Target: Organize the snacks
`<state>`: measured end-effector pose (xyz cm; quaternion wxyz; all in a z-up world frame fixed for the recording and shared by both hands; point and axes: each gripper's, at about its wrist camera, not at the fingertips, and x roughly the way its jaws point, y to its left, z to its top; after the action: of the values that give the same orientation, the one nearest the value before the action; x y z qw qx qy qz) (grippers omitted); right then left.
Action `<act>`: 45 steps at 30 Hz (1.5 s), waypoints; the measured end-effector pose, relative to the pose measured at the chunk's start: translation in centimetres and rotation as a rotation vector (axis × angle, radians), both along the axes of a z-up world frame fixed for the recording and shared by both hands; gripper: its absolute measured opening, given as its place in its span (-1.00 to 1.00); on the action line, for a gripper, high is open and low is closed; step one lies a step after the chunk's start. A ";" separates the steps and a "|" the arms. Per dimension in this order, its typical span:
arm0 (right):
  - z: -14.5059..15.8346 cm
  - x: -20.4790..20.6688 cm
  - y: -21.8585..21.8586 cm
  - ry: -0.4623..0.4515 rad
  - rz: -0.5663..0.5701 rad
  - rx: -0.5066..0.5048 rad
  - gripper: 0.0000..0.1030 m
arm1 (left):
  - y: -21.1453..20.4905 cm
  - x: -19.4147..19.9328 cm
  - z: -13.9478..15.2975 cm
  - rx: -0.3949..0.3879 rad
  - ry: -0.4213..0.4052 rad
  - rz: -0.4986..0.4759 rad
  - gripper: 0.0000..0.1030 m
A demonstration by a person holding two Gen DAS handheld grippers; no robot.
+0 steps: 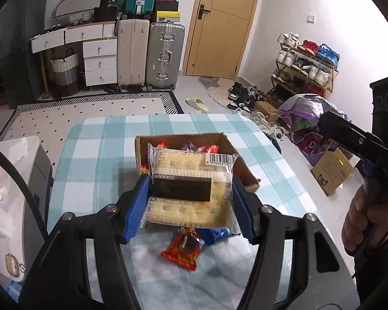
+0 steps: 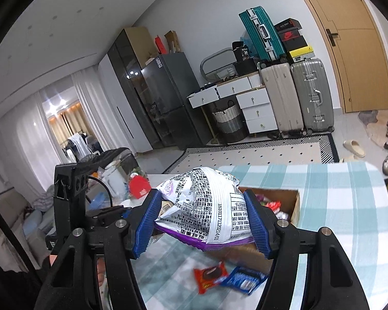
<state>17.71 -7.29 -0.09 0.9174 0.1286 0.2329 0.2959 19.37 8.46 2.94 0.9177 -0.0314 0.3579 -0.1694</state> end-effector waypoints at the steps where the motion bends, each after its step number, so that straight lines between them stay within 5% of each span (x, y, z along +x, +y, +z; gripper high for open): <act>1: 0.2 0.6 0.1 0.002 -0.001 -0.005 0.27 | 0.1 0.7 0.1 -0.003 0.002 0.002 0.14; 10: 0.9 5.4 0.9 0.032 -0.026 -0.060 0.27 | -0.4 7.0 0.8 -0.001 0.023 0.015 0.14; 22: -2.1 10.6 1.9 0.098 -0.048 -0.148 0.28 | -1.0 14.8 -3.9 -0.057 0.156 0.010 0.14; 45: -8.4 14.3 0.3 0.211 -0.046 -0.129 0.28 | -3.0 20.0 -10.5 -0.071 0.272 -0.018 0.15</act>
<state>31.96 -6.98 -8.54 0.9008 0.1052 0.3435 0.2440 39.32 5.44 -7.52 0.8576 -0.0833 0.4728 -0.1843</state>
